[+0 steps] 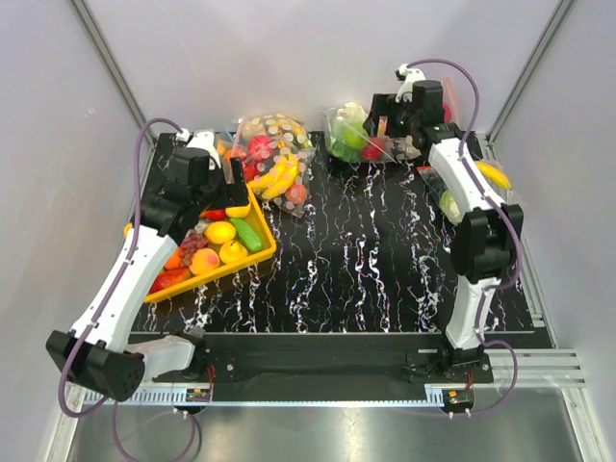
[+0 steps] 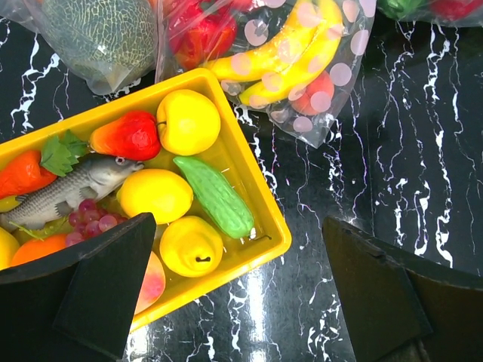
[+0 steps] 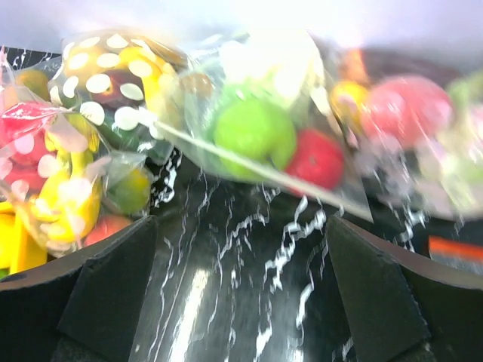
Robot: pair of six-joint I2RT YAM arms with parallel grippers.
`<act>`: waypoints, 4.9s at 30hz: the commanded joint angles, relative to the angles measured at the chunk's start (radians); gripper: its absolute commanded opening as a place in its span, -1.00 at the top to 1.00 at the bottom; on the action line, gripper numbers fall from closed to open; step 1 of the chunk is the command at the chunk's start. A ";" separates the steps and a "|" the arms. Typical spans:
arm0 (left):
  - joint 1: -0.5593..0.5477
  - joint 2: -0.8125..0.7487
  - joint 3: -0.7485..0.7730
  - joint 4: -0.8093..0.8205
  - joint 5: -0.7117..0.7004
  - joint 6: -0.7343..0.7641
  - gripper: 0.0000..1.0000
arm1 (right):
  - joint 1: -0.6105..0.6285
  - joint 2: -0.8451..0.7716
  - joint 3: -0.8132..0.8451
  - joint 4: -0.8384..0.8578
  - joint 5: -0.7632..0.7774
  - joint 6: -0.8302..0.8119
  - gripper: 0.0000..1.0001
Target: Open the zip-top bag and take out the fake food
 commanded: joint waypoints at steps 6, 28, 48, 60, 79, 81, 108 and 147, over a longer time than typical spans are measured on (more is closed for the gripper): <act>0.013 0.038 0.050 0.039 0.005 0.004 -0.98 | 0.070 0.220 0.226 0.064 -0.060 -0.141 -0.99; 0.029 -0.025 -0.098 0.037 -0.021 -0.069 -0.98 | 0.100 0.449 0.391 0.142 0.034 -0.220 -0.13; 0.029 0.037 -0.042 0.142 0.106 -0.005 -0.98 | 0.102 0.027 0.174 -0.081 -0.192 -0.227 1.00; -0.035 -0.034 -0.124 0.349 0.417 -0.005 -0.98 | 0.102 -0.320 -0.171 -0.285 -0.504 -0.102 1.00; -0.321 0.109 -0.306 0.861 0.542 -0.178 -0.98 | 0.110 -0.647 -0.702 -0.240 -0.845 0.092 1.00; -0.329 0.118 -0.318 0.878 0.557 -0.180 -0.98 | 0.110 -0.639 -0.720 -0.223 -0.880 0.104 1.00; -0.336 0.182 -0.303 0.896 0.712 -0.151 -0.98 | 0.108 -0.512 -0.651 -0.304 -0.962 0.036 1.00; -0.396 0.213 -0.452 0.978 0.830 -0.183 1.00 | 0.145 -0.550 -0.604 -0.283 -0.726 0.043 -0.56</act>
